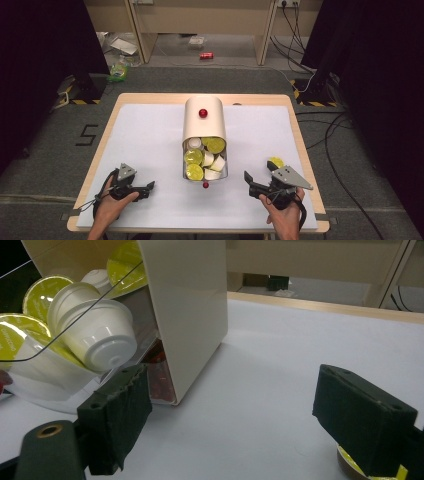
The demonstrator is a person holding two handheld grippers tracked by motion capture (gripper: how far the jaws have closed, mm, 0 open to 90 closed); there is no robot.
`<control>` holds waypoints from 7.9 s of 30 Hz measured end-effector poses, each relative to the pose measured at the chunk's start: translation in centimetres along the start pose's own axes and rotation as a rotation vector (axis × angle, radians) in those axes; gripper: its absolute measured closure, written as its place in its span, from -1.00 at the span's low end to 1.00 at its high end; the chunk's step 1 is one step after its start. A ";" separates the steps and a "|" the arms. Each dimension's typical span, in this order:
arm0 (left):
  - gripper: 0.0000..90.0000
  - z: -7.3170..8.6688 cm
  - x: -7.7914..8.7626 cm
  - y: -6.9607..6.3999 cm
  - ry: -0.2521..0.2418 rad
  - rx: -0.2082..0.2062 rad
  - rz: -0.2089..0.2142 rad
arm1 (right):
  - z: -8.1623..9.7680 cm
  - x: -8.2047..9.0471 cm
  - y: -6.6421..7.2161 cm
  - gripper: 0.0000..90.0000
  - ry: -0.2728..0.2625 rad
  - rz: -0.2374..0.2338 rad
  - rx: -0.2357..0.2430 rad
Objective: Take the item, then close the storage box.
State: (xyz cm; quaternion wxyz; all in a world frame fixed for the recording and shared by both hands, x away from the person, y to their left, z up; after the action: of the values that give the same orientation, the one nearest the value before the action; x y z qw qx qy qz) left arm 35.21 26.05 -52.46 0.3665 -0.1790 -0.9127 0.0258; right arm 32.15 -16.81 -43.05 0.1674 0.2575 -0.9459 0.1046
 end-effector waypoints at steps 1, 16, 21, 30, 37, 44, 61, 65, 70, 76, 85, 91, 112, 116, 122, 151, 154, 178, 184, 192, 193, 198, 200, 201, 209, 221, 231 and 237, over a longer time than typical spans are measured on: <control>-0.71 0.0 0.0 0.0 0.000 0.000 0.000 | 0.0 0.0 0.0 -0.65 -0.002 0.000 0.001; -0.71 0.0 0.0 0.0 0.001 -0.001 -0.001 | 0.0 0.9 1.8 -0.65 -0.021 -0.044 0.020; -0.71 0.0 0.0 0.0 0.001 -0.001 -0.001 | -0.2 0.9 2.7 -0.65 -0.026 -0.066 0.041; -0.71 0.0 0.0 0.0 0.001 0.000 -0.001 | -0.5 0.7 4.1 -0.65 -0.032 -0.108 0.067; -0.71 0.0 0.0 0.0 0.001 0.000 0.000 | -0.3 0.0 4.7 -0.65 -0.014 -0.128 0.082; -0.71 0.0 0.0 0.0 0.001 0.000 0.000 | -0.4 -0.5 5.2 -0.65 -0.011 -0.130 0.095; -0.71 0.0 0.0 0.0 0.001 0.000 0.000 | -0.6 -1.9 5.4 -0.66 0.004 -0.114 0.099; -0.71 0.0 0.0 0.0 0.001 0.000 0.000 | -0.6 -2.0 5.6 -0.66 0.006 -0.116 0.106; -0.71 0.0 0.0 0.0 0.001 0.001 0.001 | -0.7 -2.2 5.8 -0.66 -0.009 -0.110 0.107; -0.71 0.0 0.0 0.0 0.001 0.000 0.000 | -1.2 -2.3 5.6 -0.65 -0.028 -0.096 0.106; -0.71 0.0 0.0 0.0 0.001 0.000 0.000 | -1.5 -2.6 5.7 -0.66 -0.038 -0.092 0.106; -0.71 0.0 0.0 0.0 0.001 0.000 0.000 | -1.7 -3.1 5.6 -0.67 -0.041 -0.087 0.107; -0.71 0.0 0.0 0.0 0.001 0.000 0.000 | -2.6 -5.0 5.6 -0.69 -0.051 -0.080 0.115; -0.71 0.0 0.0 0.0 0.001 0.001 0.000 | -2.7 -5.5 5.4 -0.69 -0.055 -0.075 0.113; -0.71 0.0 0.0 0.0 0.001 0.001 0.000 | -2.9 -5.8 5.1 -0.68 -0.053 -0.069 0.109; -0.71 0.0 0.0 0.0 0.001 0.000 0.001 | -3.5 -7.3 4.3 -0.67 -0.055 -0.054 0.097; -0.71 0.0 0.0 0.0 0.001 0.000 0.001 | -3.5 -7.5 4.2 -0.67 -0.055 -0.053 0.101; -0.71 0.0 0.0 0.0 0.002 -0.001 0.000 | -3.9 -8.4 3.8 -0.68 -0.053 -0.043 0.093; -0.71 0.0 0.0 0.0 0.001 0.000 0.000 | -3.8 -8.2 3.9 -0.62 -0.046 -0.049 0.092; -0.71 0.0 0.0 0.0 0.001 0.000 0.000 | -3.4 -7.4 2.8 -0.61 -0.052 -0.033 0.080; -0.71 0.0 0.0 0.0 0.001 0.000 0.000 | -3.4 -7.4 2.8 -0.61 -0.052 -0.033 0.080; -0.71 0.0 0.0 0.0 0.001 0.000 0.001 | -3.2 -6.9 1.9 -0.61 -0.061 -0.011 0.070; -0.71 0.0 0.0 0.0 0.001 0.000 0.001 | -3.2 -6.6 1.6 -0.61 -0.064 -0.005 0.068; -0.71 0.0 0.0 0.0 0.001 0.000 0.001 | -3.2 -6.4 1.3 -0.61 -0.065 -0.001 0.061; -0.71 0.0 0.0 0.0 0.001 0.000 0.001 | -3.1 -5.5 0.4 -0.61 -0.074 0.024 0.060; -0.71 0.0 0.0 0.0 0.000 0.001 0.002 | -2.4 -3.7 -1.2 -0.61 -0.073 0.060 0.043; -0.71 0.0 0.0 0.0 0.000 0.003 0.004 | -1.8 -2.9 -1.9 -0.61 -0.067 0.078 0.031; -0.71 0.0 0.0 0.0 0.001 0.002 0.004 | -1.2 -2.7 -2.0 -0.61 -0.056 0.077 0.029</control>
State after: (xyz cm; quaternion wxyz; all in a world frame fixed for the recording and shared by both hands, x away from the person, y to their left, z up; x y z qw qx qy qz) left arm 35.22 26.09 -52.46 0.3671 -0.1804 -0.9121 0.0274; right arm 35.69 -16.99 -42.69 0.1330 0.2262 -0.9578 0.1173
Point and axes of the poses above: each handheld gripper's, and its own axes: x roughly backward along the jaws, z roughly out of its underside, y roughly to its left, the point moved 3 cm from there along -x, roughly forward along the jaws, and after that the axes turned 11 degrees about x, right-handed, at the moved point
